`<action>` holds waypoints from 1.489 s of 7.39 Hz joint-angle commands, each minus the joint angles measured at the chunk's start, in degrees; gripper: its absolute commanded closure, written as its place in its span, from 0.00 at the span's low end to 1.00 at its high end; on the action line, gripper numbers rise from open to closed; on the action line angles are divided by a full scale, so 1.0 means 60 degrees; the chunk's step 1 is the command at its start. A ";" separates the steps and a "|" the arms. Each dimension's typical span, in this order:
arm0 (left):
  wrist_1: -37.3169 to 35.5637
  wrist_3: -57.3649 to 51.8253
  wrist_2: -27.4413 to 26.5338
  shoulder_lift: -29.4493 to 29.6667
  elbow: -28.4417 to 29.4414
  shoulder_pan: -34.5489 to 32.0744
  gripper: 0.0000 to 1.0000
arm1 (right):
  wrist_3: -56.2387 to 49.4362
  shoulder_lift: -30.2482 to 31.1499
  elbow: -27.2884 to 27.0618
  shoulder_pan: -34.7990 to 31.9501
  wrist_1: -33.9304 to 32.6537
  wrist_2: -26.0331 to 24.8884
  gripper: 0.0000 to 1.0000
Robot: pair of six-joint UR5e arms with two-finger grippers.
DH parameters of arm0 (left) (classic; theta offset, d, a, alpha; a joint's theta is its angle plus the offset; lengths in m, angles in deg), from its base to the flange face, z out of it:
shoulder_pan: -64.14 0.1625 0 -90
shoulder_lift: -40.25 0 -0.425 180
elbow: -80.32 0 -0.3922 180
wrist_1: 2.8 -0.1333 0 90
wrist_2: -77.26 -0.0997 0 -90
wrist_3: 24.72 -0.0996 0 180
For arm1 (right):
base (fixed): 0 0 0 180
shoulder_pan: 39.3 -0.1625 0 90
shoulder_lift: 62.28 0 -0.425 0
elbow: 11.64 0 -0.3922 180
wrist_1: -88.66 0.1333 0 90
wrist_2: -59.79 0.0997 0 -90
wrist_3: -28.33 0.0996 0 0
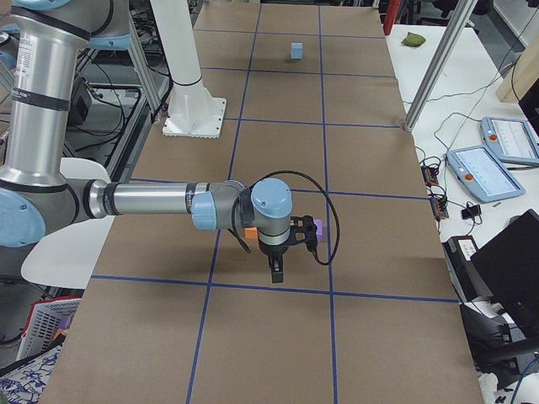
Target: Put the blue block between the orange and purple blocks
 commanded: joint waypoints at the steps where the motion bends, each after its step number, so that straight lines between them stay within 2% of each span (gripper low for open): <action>1: 0.0002 0.0000 0.0000 0.0000 -0.0014 0.0000 0.00 | 0.0007 0.0000 0.0000 0.0000 0.0000 0.0014 0.00; 7: 0.0559 0.0132 0.0015 0.0483 -0.0102 0.0307 0.00 | 0.0007 0.0000 -0.0029 0.0000 0.0015 0.0293 0.00; 9: 0.0429 0.0190 0.0176 0.1181 -0.0001 0.1063 0.00 | -0.0007 0.0000 -0.0029 0.0000 0.0015 0.0293 0.00; 11: 0.0530 0.2115 0.0379 0.1477 -0.0014 0.1244 0.00 | -0.0007 0.0000 -0.0029 0.0000 0.0015 0.0293 0.00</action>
